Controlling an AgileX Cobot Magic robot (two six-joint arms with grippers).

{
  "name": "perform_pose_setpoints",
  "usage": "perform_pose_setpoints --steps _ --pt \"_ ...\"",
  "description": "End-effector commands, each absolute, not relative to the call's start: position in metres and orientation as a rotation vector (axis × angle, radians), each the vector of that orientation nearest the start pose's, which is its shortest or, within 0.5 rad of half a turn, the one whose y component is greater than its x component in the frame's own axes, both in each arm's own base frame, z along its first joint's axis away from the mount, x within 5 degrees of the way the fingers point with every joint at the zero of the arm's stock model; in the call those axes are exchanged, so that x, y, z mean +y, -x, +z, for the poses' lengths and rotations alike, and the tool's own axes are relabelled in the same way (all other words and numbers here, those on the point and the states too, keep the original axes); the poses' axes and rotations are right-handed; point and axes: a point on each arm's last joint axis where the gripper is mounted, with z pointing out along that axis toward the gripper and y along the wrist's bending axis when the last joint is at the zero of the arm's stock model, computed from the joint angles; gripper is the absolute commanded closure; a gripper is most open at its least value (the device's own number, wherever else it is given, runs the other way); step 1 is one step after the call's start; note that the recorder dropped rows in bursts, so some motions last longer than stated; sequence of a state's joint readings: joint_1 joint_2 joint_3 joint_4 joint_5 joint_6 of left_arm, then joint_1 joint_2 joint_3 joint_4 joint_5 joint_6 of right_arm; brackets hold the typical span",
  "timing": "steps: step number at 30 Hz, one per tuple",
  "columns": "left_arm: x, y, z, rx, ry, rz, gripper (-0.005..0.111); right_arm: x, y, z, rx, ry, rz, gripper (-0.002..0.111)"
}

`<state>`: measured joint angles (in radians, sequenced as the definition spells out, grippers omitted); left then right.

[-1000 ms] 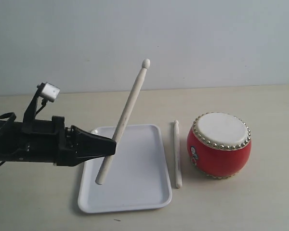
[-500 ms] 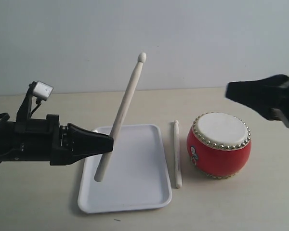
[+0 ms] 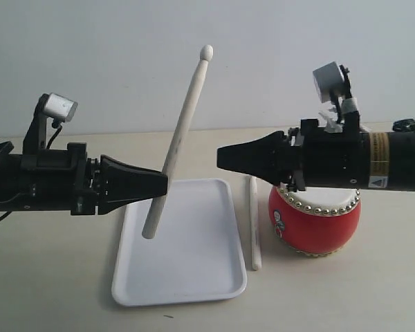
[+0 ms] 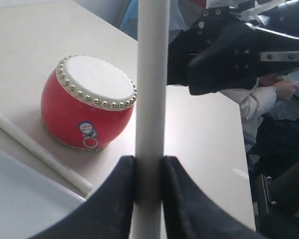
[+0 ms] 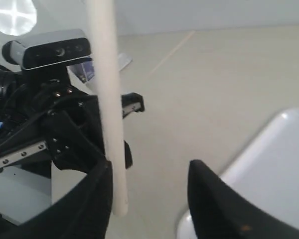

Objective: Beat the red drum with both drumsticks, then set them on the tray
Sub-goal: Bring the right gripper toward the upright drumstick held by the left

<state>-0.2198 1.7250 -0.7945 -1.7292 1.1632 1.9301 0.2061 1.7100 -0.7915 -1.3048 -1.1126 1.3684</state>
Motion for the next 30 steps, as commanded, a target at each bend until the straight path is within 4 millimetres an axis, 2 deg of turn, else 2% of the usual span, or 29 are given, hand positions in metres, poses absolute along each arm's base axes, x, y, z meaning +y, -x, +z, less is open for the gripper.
perform_pose_setpoints --steps 1,6,12,17,24,30 --pt "-0.146 -0.275 0.209 1.760 -0.864 -1.323 0.107 0.159 -0.285 0.206 1.742 0.646 1.370 0.054" --pt "-0.146 -0.275 0.209 1.765 -0.858 -1.327 0.107 0.174 -0.283 0.201 1.690 0.664 1.366 0.049" --pt "-0.146 -0.275 0.209 1.767 -0.855 -1.330 0.107 0.180 -0.285 0.207 1.640 0.588 1.378 0.049" --pt "-0.146 -0.275 0.209 1.767 -0.857 -1.331 0.107 0.191 -0.286 0.215 1.615 0.622 1.386 0.049" --pt "-0.146 -0.275 0.209 1.766 -0.859 -1.330 0.107 0.211 -0.292 0.223 1.669 0.623 1.344 0.049" --pt "-0.146 -0.275 0.209 1.767 -0.857 -1.331 0.107 0.211 -0.294 0.223 1.694 0.613 1.342 0.051"
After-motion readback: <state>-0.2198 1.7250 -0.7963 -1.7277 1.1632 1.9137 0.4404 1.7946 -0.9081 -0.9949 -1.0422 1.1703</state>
